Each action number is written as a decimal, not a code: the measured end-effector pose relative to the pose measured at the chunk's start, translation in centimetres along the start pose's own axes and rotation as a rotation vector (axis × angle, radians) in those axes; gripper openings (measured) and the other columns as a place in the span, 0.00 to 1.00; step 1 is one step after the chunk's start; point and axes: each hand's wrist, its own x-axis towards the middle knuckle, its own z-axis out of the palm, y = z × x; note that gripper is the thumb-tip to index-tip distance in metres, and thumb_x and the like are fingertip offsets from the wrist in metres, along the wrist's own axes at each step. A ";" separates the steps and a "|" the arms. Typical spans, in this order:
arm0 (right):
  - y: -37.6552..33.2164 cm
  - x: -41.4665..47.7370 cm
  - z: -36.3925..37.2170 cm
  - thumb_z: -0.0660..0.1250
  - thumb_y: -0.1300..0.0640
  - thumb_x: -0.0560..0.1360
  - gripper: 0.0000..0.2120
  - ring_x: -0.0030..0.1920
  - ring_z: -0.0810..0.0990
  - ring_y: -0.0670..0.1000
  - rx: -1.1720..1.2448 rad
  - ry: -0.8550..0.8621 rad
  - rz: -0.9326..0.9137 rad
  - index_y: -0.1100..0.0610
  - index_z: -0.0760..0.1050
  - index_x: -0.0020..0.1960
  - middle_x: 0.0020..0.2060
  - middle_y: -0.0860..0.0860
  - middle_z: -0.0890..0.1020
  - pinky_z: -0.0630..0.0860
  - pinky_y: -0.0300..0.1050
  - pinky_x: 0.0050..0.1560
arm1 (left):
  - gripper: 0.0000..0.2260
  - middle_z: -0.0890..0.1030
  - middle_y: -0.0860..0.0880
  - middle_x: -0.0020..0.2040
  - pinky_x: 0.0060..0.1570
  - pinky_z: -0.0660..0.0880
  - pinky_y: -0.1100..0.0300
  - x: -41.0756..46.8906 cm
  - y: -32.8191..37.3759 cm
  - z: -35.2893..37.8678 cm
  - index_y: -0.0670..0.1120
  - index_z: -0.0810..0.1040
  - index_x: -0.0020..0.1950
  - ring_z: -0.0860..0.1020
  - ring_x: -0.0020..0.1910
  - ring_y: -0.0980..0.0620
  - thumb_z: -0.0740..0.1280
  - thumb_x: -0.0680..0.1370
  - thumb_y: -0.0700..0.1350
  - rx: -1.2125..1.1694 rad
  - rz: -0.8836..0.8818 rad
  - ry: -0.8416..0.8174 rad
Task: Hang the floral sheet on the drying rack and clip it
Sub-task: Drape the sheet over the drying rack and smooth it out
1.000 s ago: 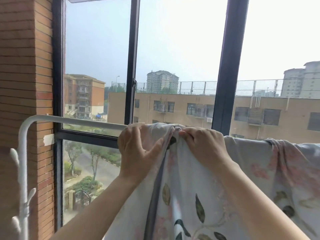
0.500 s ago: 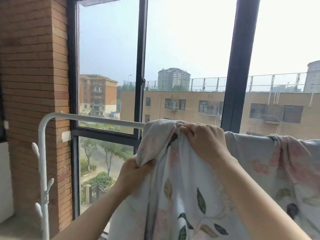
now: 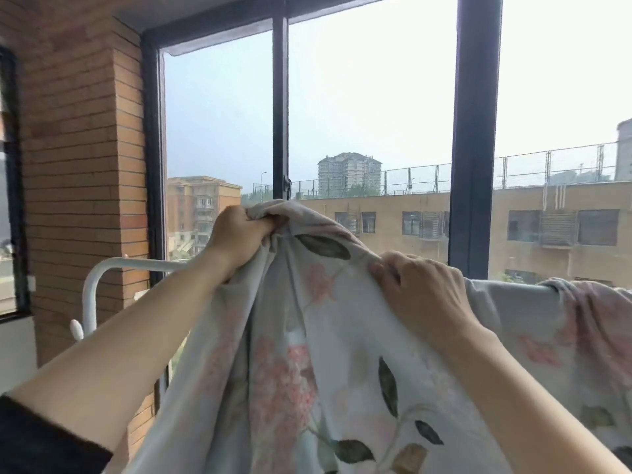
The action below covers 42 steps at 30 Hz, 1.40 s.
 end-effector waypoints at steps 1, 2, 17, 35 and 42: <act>0.1 0.1 -0.1 0.51 0.41 0.80 0.18 0.49 0.79 0.54 0.011 0.020 0.042 0.48 0.76 0.52 0.46 0.47 0.83 0.62 0.46 0.41 | 0.11 0.79 0.47 0.30 0.37 0.70 0.58 1.3 0.1 0.5 0.43 0.81 0.34 0.76 0.35 0.51 0.68 0.75 0.45 0.013 0.041 -0.005; 0.3 0.3 -0.1 0.52 0.43 0.80 0.17 0.50 0.79 0.55 -0.006 0.028 0.085 0.49 0.77 0.51 0.47 0.48 0.83 0.63 0.46 0.41 | 0.09 0.80 0.46 0.35 0.37 0.69 0.57 2.3 -0.1 1.3 0.43 0.83 0.40 0.77 0.38 0.49 0.68 0.76 0.46 0.064 0.069 -0.042; -7.9 1.5 4.1 0.55 0.41 0.77 0.18 0.44 0.80 0.53 -0.062 0.007 0.142 0.48 0.80 0.46 0.39 0.48 0.84 0.73 0.45 0.44 | 0.21 0.79 0.43 0.55 0.48 0.71 0.55 5.1 -6.6 4.2 0.43 0.78 0.55 0.75 0.51 0.45 0.59 0.76 0.59 0.492 0.000 -0.591; -8.1 1.0 5.3 0.52 0.42 0.78 0.21 0.43 0.80 0.55 -0.146 0.157 0.091 0.49 0.81 0.42 0.37 0.47 0.84 0.64 0.43 0.43 | 0.50 0.72 0.56 0.65 0.58 0.76 0.51 -8.6 -16.6 -0.9 0.56 0.61 0.71 0.74 0.61 0.54 0.72 0.54 0.73 -0.263 -0.205 -0.432; -7.9 1.0 5.2 0.52 0.42 0.78 0.21 0.43 0.81 0.56 -0.132 0.172 0.066 0.48 0.82 0.44 0.39 0.48 0.84 0.65 0.45 0.45 | 0.18 0.84 0.54 0.41 0.34 0.77 0.68 -10.1 -13.4 0.5 0.53 0.80 0.47 0.82 0.39 0.60 0.80 0.61 0.54 -0.447 -0.274 -0.534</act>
